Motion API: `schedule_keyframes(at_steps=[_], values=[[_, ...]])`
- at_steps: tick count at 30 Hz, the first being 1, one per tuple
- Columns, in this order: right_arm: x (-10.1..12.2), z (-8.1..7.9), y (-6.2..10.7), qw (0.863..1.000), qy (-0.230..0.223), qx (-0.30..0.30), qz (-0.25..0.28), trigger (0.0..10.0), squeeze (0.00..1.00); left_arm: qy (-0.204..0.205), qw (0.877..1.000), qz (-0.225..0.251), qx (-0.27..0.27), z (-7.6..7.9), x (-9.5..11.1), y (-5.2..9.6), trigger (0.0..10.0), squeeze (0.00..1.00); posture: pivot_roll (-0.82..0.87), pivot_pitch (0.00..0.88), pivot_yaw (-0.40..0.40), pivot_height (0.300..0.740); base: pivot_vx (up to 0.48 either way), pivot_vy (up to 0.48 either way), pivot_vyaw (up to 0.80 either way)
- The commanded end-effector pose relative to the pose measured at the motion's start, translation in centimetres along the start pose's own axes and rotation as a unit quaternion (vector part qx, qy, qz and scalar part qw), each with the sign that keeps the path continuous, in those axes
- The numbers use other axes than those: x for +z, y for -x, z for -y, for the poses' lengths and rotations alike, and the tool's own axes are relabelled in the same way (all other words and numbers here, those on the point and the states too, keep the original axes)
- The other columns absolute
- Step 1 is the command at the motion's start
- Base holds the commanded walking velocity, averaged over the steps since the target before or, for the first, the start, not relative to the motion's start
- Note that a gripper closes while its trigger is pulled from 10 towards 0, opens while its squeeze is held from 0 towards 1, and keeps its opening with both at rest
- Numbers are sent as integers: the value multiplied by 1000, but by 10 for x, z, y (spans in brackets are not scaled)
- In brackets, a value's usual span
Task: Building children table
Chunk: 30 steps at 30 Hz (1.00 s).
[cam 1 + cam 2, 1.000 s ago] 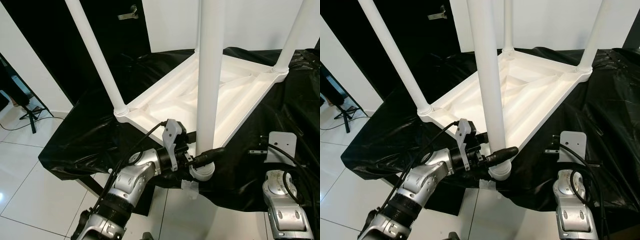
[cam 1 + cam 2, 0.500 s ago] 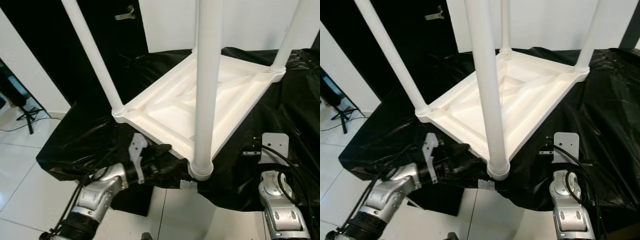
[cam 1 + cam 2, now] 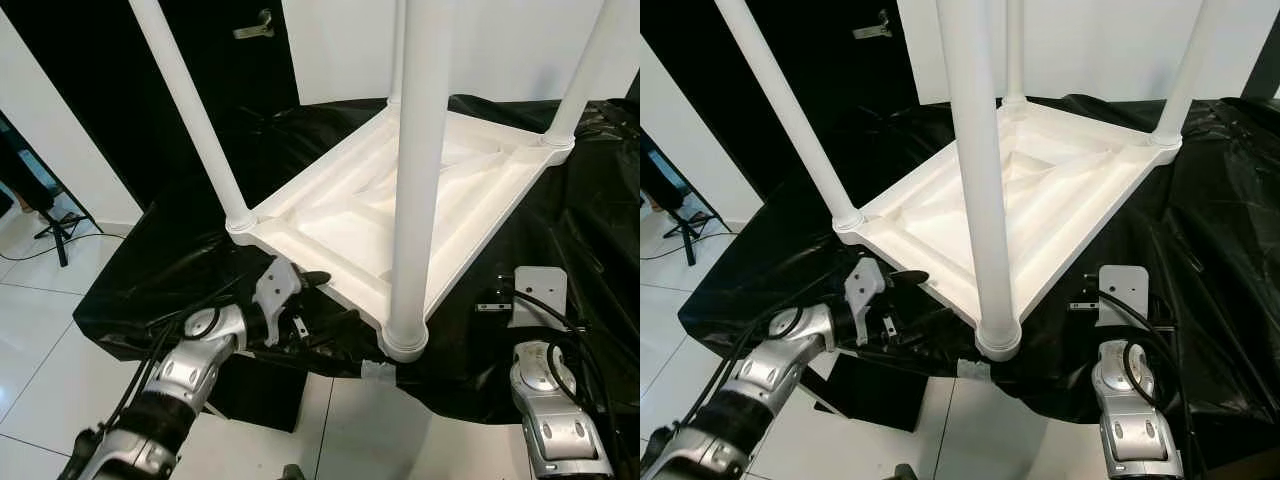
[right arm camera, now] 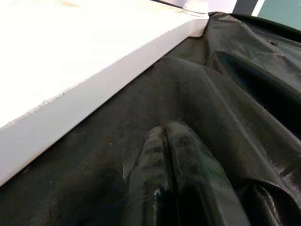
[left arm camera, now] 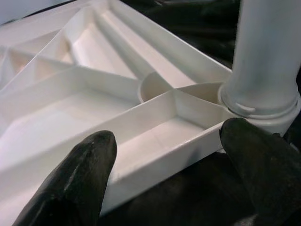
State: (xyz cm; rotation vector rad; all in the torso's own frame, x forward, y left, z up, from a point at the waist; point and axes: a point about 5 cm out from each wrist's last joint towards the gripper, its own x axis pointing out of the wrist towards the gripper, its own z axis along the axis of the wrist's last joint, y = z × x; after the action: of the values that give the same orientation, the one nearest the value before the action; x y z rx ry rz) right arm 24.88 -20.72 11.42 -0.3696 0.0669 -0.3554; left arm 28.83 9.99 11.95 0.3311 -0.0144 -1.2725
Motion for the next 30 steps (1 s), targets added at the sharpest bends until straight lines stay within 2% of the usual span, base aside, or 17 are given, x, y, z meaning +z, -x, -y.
schedule_keyframes(at_steps=[1,5,6,9,10,14,17,19,24,25,27,30], values=[[-2,-4,0,1000,-6,7,-7,10000,0,-21,993,-30,-108,9,-7,4,10000,0,30,0,93,740,0,0,0],[-2,-4,-1,1000,-7,7,-8,10000,0,-43,989,-46,-136,2,-7,6,10000,0,29,0,96,740,0,0,0],[-2,-4,-1,1000,-9,6,-8,10000,0,-46,984,-62,-163,1,-9,6,10000,0,27,0,99,740,0,0,0],[-2,-4,-1,1000,-10,5,-8,10000,0,-47,981,-71,-175,1,-10,6,10000,0,25,0,101,740,0,0,0],[-2,-5,-1,1000,-12,5,-9,10000,0,-40,974,-90,-204,3,-14,7,10000,0,21,0,104,740,0,0,0],[-2,-5,-1,1000,-13,5,-9,10000,0,-37,971,-96,-215,3,-15,8,10000,0,21,0,104,740,0,0,0],[-2,-5,-1,1000,-18,2,-11,10000,0,-19,955,-127,-267,6,-23,14,10000,0,21,0,104,740,0,0,0],[-2,-5,-2,1000,-19,1,-12,10000,0,-25,951,-131,-280,7,-25,13,10000,0,23,0,104,740,0,0,0],[-1,-6,-3,1000,-20,2,-11,10000,0,-47,957,-113,-263,6,-22,3,10000,0,24,0,104,740,0,0,0],[0,-7,-3,1000,-21,3,-10,10000,0,-52,965,-82,-242,1,-14,-4,10000,0,21,0,105,740,0,0,0],[0,-8,-2,1000,-22,4,-10,10000,0,-58,971,-62,-223,-6,-7,-6,10000,0,19,0,106,740,0,0,0],[-1,-8,-2,1000,-22,4,-11,10000,0,-61,973,-59,-215,-9,-6,-6,10000,0,18,0,107,740,0,0,0]])
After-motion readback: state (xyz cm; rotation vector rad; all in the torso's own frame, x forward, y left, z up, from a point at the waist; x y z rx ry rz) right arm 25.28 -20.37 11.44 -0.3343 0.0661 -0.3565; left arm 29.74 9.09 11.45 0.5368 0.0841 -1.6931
